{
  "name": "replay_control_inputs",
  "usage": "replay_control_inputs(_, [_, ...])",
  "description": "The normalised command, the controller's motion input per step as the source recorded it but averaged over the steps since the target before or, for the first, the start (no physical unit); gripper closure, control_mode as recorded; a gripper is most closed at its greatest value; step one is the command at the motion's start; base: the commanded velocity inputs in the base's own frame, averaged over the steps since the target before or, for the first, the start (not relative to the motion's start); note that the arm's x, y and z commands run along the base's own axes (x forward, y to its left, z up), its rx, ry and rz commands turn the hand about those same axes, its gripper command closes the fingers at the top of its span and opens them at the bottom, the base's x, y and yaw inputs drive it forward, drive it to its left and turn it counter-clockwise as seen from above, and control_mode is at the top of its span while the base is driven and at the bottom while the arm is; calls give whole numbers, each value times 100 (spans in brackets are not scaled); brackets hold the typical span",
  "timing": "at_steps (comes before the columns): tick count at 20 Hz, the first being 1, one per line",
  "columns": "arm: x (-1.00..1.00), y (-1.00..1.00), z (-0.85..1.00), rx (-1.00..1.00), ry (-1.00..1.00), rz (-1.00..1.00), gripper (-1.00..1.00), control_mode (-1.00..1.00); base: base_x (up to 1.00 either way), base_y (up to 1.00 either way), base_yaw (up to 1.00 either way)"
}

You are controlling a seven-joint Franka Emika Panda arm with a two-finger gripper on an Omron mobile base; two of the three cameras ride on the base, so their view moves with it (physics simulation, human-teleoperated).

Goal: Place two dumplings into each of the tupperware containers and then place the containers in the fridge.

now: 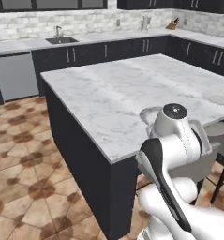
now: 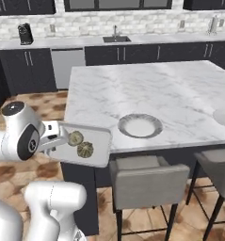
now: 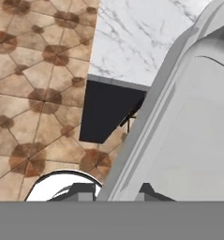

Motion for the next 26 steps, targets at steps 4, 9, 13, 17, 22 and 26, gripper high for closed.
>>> replay_control_inputs(4, [0,0,0,0,0,0,100,100,-55,-50,-42])
replay_control_inputs(9, [0,0,0,0,0,0,100,100,-4,-88,-20])
replay_control_inputs(13, [0,0,0,0,0,0,100,100,0,-100,-14])
replay_control_inputs(17, [0,0,0,0,0,0,100,100,0,-100,-14])
replay_control_inputs(22, [0,0,0,0,0,0,100,100,14,-99,-37])
replay_control_inputs(26, [0,0,0,0,0,0,100,100,29,-81,-55])
